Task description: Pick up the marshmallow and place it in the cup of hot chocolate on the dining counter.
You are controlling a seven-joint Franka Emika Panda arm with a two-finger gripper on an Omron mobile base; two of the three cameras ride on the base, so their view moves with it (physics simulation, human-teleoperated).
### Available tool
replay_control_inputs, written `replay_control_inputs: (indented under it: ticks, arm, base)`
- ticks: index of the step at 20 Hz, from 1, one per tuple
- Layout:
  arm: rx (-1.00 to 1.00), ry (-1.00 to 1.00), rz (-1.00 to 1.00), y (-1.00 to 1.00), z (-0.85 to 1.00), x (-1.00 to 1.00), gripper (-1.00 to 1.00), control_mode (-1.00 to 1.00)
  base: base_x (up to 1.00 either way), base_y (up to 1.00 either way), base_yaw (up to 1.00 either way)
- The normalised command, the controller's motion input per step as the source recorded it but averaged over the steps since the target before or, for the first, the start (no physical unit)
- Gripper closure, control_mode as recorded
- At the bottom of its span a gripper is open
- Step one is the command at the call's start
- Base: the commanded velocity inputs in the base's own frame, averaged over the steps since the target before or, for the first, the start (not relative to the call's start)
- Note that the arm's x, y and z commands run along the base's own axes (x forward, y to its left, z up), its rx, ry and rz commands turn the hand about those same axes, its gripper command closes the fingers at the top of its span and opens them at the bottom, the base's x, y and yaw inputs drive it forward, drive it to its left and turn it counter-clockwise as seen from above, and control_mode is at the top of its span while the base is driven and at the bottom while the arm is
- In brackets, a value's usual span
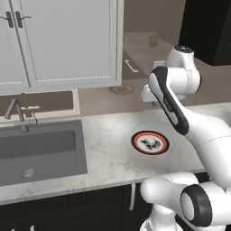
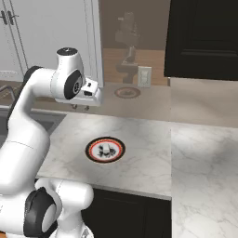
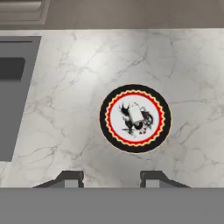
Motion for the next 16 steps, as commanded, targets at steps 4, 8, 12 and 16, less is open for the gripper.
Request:
replay_control_inputs:
  ticks: [4, 8, 12, 16]
  arm:
    - [0.00, 0.00, 0.00, -0.18, -0.31, 0.03, -1.00, -1.00]
    - [0.00, -0.02, 0.16, -0.63, -0.82, 0.00, -1.00, -1.00]
    - [0.00, -0.07, 0.25, -0.58, -0.63, 0.00, -1.00, -1.00]
    - [-0.01, 0.00, 0.14, -0.12, -0.54, 0.07, -1.00, -1.00]
  base:
    - [0.00, 0.00, 0.00]
    - [0.00, 0.00, 0.00]
    - [0.00, 0.00, 0.00]
    - [0.00, 0.00, 0.00]
